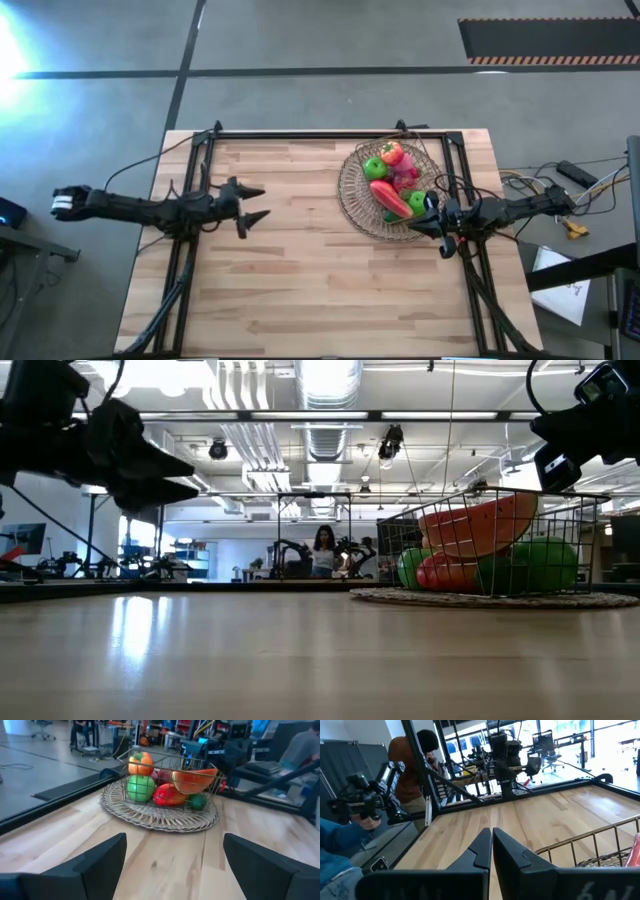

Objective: Build produce basket
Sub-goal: Return to Home Position

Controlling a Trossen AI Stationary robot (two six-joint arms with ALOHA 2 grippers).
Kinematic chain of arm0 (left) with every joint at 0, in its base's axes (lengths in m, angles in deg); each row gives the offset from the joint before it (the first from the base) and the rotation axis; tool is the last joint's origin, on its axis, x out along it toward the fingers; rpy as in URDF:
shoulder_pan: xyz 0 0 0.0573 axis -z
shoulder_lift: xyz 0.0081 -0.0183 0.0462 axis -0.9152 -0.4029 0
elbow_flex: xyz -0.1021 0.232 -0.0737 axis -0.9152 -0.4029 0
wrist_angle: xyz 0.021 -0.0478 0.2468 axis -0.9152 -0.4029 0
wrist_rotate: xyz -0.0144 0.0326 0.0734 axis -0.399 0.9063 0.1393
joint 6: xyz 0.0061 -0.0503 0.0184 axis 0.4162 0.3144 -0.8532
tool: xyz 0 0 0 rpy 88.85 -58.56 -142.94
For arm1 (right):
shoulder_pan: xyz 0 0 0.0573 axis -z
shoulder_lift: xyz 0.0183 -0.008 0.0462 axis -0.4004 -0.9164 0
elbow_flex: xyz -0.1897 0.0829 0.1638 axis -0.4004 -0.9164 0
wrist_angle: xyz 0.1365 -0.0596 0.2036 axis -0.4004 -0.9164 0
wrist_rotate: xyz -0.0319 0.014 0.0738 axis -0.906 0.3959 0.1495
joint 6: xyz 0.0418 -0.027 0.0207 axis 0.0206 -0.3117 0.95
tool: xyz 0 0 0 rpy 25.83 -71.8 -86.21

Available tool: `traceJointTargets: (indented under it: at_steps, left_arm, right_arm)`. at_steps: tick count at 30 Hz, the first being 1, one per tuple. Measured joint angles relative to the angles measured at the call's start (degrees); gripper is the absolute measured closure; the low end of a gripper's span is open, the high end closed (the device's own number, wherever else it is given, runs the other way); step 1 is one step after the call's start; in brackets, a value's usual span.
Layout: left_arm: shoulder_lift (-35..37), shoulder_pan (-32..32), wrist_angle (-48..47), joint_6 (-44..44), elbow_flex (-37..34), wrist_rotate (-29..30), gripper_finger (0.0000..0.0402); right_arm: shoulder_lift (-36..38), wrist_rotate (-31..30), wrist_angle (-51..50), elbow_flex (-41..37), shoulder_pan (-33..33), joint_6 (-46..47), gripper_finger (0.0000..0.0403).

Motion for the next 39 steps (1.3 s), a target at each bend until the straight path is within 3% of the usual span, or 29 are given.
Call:
traceJointTargets:
  at_steps: [19, 25, 31, 39]
  left_arm:
    - [23.9, 0.0, -22.6, -1.5, -2.3, 1.7, 0.0085]
    - [30.2, 0.0, -23.7, -3.8, -2.3, -6.5, 0.0093]
    - [32.0, 0.0, -24.6, -5.8, -2.4, -11.3, 0.0159]
    - [30.2, 0.0, -24.8, -5.8, -2.4, -12.1, 0.0329]
  right_arm:
    - [0.1, 0.0, -0.3, 0.0, 0.0, 0.0, 0.0394]
    - [0.1, 0.0, -0.5, 0.0, 0.0, 0.7, 0.0394]
    - [0.0, 0.0, -0.6, 0.0, 0.0, 0.9, 0.0394]
    - [0.0, 0.0, -0.7, -0.1, 0.0, 0.7, 0.0394]
